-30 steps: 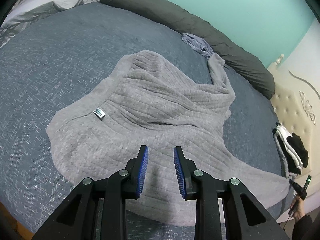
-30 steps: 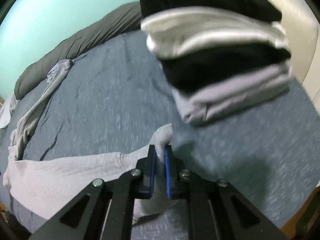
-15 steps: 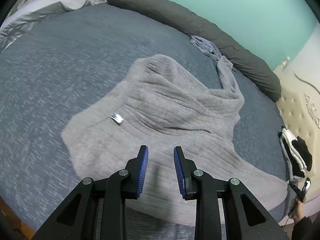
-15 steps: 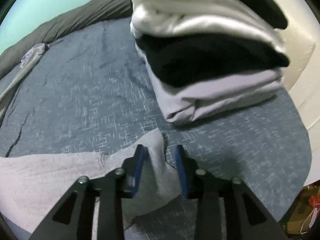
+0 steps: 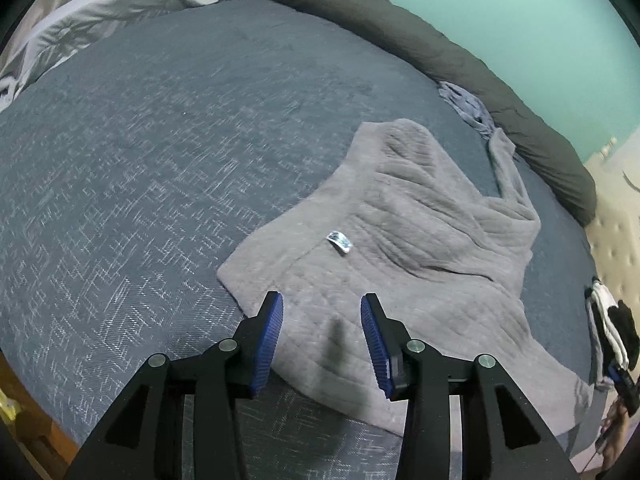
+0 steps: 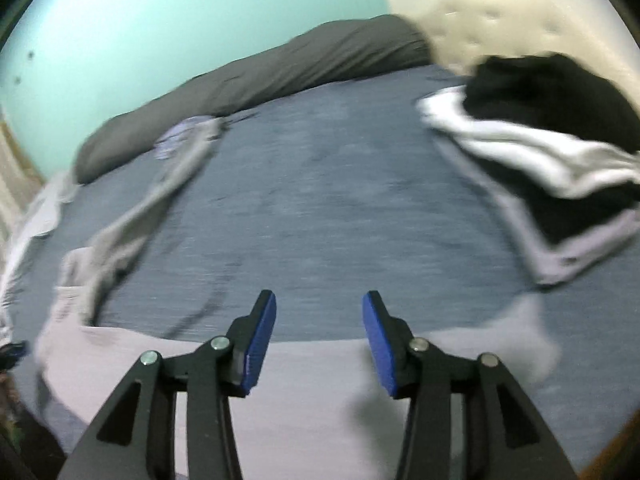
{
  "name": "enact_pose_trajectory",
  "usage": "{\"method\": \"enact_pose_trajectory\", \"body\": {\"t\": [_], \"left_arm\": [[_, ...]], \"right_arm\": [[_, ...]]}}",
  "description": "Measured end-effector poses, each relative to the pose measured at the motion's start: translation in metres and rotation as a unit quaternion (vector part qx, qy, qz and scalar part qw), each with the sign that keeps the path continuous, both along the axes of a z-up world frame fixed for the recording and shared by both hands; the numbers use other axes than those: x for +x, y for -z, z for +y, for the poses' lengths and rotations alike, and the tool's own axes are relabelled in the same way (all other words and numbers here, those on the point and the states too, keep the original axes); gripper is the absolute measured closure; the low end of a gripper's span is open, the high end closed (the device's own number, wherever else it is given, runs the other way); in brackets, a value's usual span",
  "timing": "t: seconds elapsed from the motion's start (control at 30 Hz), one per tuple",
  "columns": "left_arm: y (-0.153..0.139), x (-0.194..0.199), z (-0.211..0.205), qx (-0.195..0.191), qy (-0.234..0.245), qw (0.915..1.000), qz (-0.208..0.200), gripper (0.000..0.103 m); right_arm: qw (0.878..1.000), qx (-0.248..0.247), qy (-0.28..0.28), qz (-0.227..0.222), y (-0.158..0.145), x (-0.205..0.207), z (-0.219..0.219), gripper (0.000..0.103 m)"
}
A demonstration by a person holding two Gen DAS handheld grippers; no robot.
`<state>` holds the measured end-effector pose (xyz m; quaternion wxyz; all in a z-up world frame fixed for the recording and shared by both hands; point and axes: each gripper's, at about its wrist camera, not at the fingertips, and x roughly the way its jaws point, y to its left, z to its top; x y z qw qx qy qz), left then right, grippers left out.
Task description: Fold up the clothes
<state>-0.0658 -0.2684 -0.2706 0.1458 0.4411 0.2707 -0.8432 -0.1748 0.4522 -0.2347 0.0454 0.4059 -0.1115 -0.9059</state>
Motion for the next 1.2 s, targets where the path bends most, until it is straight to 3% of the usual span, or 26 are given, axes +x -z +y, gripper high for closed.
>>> {"method": "enact_pose_trajectory", "body": {"t": [0.17, 0.27, 0.5, 0.9, 1.03, 1.2], "left_arm": [[-0.001, -0.015, -0.002, -0.002, 0.011, 0.9999, 0.009, 0.059], [-0.004, -0.029, -0.003, -0.003, 0.019, 0.9997, 0.016, 0.059], [-0.008, -0.070, -0.006, -0.007, 0.037, 0.9989, 0.028, 0.059], [0.016, -0.165, -0.020, -0.014, 0.061, 0.9980, 0.009, 0.052], [0.022, -0.189, -0.027, -0.012, 0.052, 0.9984, 0.016, 0.050], [0.033, -0.210, -0.030, -0.015, 0.058, 0.9981, 0.017, 0.049]], "right_arm": [[0.997, -0.024, -0.069, -0.014, 0.005, -0.028, -0.071, 0.056], [0.996, -0.021, -0.084, -0.024, 0.012, -0.052, -0.097, 0.056], [0.996, -0.046, -0.070, -0.040, 0.018, -0.085, -0.116, 0.056], [0.994, -0.054, -0.058, -0.069, 0.050, -0.136, -0.141, 0.056], [0.993, -0.061, -0.068, -0.076, 0.061, -0.157, -0.153, 0.045], [0.992, -0.066, -0.077, -0.075, 0.057, -0.194, -0.172, 0.044]]}}
